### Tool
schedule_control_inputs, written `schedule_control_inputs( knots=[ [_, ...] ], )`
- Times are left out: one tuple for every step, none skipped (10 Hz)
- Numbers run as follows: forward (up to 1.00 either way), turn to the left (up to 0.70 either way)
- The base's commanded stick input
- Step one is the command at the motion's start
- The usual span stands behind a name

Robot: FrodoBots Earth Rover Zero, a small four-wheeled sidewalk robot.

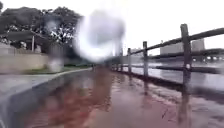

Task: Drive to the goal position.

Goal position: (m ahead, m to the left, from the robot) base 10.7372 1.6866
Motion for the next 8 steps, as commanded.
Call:
schedule_control_inputs(
  knots=[
    [1.0, 0.41],
    [1.0, 0.41],
    [1.0, 0.41],
    [1.0, 0.41],
    [1.0, 0.41],
    [1.0, 0.17],
    [1.0, 0.01],
    [1.0, 0.01]
  ],
)
